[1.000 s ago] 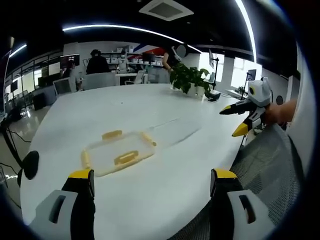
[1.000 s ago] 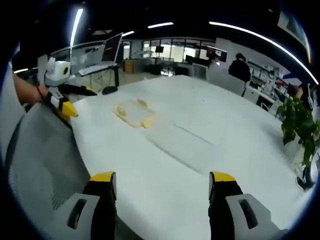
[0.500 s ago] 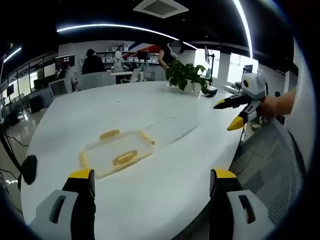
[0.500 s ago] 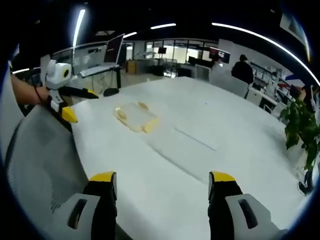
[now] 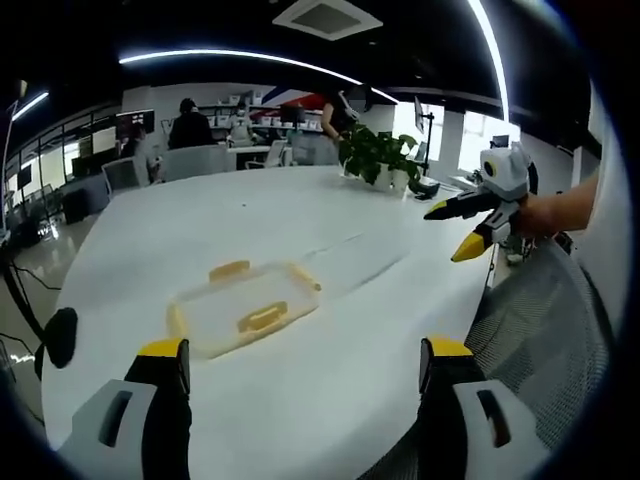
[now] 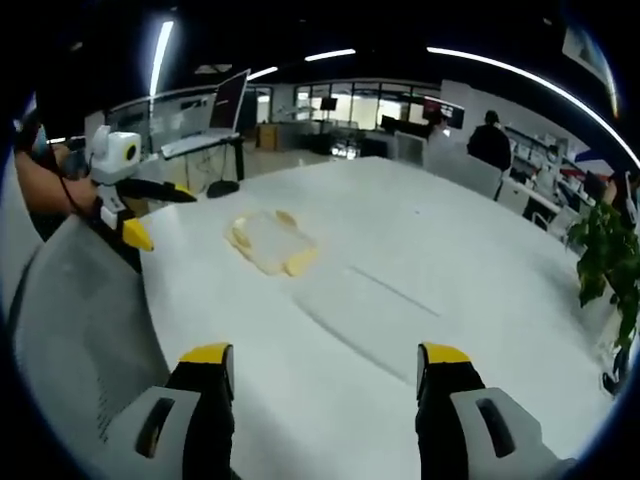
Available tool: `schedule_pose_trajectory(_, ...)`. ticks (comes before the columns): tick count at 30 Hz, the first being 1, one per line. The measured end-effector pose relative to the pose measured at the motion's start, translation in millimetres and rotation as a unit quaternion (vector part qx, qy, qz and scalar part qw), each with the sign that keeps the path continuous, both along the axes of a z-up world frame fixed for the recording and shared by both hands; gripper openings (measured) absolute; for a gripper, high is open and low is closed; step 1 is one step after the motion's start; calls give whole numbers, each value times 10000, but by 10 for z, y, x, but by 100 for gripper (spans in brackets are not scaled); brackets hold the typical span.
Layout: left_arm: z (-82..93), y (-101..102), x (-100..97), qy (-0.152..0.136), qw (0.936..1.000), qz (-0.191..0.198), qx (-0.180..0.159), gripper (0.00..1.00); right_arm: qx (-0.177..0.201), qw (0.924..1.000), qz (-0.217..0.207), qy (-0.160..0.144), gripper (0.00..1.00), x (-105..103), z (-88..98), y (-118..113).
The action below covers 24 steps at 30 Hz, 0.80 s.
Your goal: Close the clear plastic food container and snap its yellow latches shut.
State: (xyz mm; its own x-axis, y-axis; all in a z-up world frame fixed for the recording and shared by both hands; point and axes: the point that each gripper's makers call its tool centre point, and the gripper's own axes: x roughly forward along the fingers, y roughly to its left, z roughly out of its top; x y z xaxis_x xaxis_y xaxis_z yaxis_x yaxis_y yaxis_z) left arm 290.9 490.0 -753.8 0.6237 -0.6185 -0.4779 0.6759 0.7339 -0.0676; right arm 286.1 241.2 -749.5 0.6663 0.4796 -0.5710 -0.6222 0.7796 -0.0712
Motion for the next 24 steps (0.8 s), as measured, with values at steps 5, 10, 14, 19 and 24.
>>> schedule_pose_trajectory(5,-11,60,40,27,9999,145,-89,96,17,10000,42,-10,74,34,-15,50)
schedule_pose_trajectory(10,-44,94,77,52,9997,219,-89,96,10,9999,97,-49,74,72,-5,84)
schedule_pose_trajectory(14,-58,92,97,47,9997,216,-93,96,-8,9999,100,-58,73,89,-12,77)
schedule_pose_trajectory(19,-54,91,78,74,9996,251,-91,95,3,9999,34,-147,73,87,36,24)
schedule_pose_trajectory(24,-54,95,68,64,9997,218,-122,96,29,9999,-12,-130,73,80,29,-8)
